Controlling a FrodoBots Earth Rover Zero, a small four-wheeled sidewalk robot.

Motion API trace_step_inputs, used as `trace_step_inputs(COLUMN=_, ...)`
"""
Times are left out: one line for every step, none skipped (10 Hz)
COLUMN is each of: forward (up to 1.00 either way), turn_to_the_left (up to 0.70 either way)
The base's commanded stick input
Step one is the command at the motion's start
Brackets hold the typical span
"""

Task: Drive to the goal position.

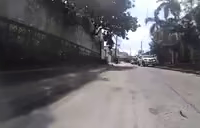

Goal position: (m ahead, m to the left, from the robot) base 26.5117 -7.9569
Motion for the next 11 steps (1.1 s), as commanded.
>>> trace_step_inputs(forward=1.0, turn_to_the_left=0.0)
trace_step_inputs(forward=1.0, turn_to_the_left=0.0)
trace_step_inputs(forward=1.0, turn_to_the_left=0.0)
trace_step_inputs(forward=1.0, turn_to_the_left=0.0)
trace_step_inputs(forward=1.0, turn_to_the_left=0.0)
trace_step_inputs(forward=1.0, turn_to_the_left=0.0)
trace_step_inputs(forward=1.0, turn_to_the_left=0.0)
trace_step_inputs(forward=1.0, turn_to_the_left=-0.16)
trace_step_inputs(forward=1.0, turn_to_the_left=-0.38)
trace_step_inputs(forward=1.0, turn_to_the_left=-0.4)
trace_step_inputs(forward=1.0, turn_to_the_left=-0.4)
